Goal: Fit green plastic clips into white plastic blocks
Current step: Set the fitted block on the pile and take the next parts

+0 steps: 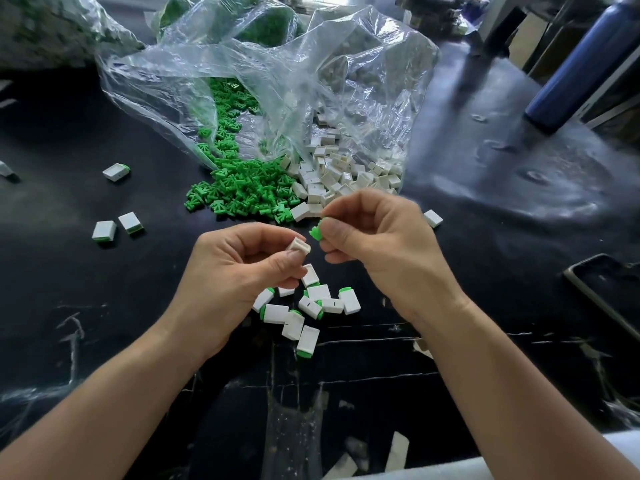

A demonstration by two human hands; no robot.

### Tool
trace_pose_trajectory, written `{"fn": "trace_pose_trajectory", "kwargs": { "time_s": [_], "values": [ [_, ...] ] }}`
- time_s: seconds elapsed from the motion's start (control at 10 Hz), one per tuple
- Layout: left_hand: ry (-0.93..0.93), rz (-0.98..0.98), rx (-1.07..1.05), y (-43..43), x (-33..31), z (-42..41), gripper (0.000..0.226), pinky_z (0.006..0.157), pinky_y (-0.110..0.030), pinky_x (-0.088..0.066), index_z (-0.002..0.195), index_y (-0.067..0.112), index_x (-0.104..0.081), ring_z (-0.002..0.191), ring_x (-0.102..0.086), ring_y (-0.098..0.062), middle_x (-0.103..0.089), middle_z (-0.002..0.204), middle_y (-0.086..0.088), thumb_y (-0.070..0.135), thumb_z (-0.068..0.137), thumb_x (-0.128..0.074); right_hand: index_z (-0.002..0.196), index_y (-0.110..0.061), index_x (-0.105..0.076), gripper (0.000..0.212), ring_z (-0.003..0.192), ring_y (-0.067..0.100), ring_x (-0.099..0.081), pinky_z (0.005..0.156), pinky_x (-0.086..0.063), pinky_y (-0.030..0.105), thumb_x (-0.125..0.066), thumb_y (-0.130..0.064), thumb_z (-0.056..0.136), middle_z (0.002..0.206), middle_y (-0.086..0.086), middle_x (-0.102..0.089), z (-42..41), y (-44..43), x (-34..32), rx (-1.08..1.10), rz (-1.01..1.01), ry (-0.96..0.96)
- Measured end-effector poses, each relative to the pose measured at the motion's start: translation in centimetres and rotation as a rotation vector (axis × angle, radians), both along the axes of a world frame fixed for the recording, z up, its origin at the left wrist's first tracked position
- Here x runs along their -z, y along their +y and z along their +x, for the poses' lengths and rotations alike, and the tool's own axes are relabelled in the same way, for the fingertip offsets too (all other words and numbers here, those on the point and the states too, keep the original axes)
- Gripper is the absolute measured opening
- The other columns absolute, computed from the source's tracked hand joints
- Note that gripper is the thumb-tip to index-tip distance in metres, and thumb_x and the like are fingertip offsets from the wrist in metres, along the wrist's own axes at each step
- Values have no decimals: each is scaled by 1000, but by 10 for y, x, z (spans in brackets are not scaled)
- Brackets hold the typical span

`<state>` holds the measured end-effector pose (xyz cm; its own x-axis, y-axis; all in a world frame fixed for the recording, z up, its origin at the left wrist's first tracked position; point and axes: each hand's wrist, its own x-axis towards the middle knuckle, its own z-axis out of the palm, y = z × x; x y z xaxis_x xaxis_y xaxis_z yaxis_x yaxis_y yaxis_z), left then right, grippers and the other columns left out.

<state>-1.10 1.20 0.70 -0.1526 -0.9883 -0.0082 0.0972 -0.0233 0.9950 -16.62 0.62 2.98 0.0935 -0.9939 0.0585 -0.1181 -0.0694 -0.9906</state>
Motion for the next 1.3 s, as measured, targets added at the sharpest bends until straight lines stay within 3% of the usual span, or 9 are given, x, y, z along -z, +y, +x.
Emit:
{"fn": "trace_pose_trajectory", "kwargs": {
  "time_s": [0.1,0.3,0.5,0.6,0.8,0.9,1.2,1.3],
  "values": [
    [-11,2,5,0,0,0,16,54,-19,-52,76,7,-70,58,-66,-13,-70,67,-7,13,62,-68,80,-16,-64,19,60,7,-62,58,-54,19,-62,3,82,69,1,-64,0,1,-1,-44,29,-40],
    [-19,4,7,0,0,-1,16,52,-19,-52,74,10,-71,56,-65,-13,-70,64,-8,15,60,-68,82,-17,-69,18,64,13,-64,62,-55,21,-66,0,81,73,3,-69,2,1,1,-52,-17,69],
    [-32,11,9,1,0,0,16,53,-20,-53,74,10,-71,55,-64,-13,-70,64,-8,16,59,-69,82,-20,-68,17,67,1,-63,69,-54,21,-68,-4,80,72,-12,-65,5,1,4,-29,-100,217],
    [-37,15,8,1,0,0,16,53,-21,-53,74,10,-71,54,-64,-13,-70,64,-9,16,60,-69,81,-20,-68,17,66,3,-63,68,-54,23,-69,-4,78,70,-12,-65,6,1,6,-14,-128,255],
    [20,37,-26,4,-1,-2,19,52,-20,-52,76,7,-70,54,-64,-13,-69,63,-8,17,60,-68,96,-10,-73,19,71,-3,-60,69,-46,8,-68,-4,79,77,-19,-60,9,2,8,15,-225,320],
    [55,66,-30,4,-1,-2,23,51,-21,-52,76,6,-69,55,-65,-15,-69,64,-9,19,56,-68,103,-14,-71,25,79,3,-60,72,-46,10,-67,-4,80,82,-18,-56,10,3,9,24,-257,385],
    [65,19,-28,3,0,1,22,51,-24,-55,71,20,-76,53,-67,-17,-70,62,-7,27,51,-70,100,-9,-72,22,63,-4,-52,59,-37,7,-66,-1,81,76,-14,-54,12,4,9,-54,-293,397],
    [9,-60,-47,2,0,3,19,49,-20,-51,73,20,-75,55,-66,-16,-71,66,-7,26,56,-70,101,-13,-69,16,68,-3,-57,65,-45,13,-62,-12,86,78,-13,-61,11,4,7,-48,-124,229]
  ]
}}
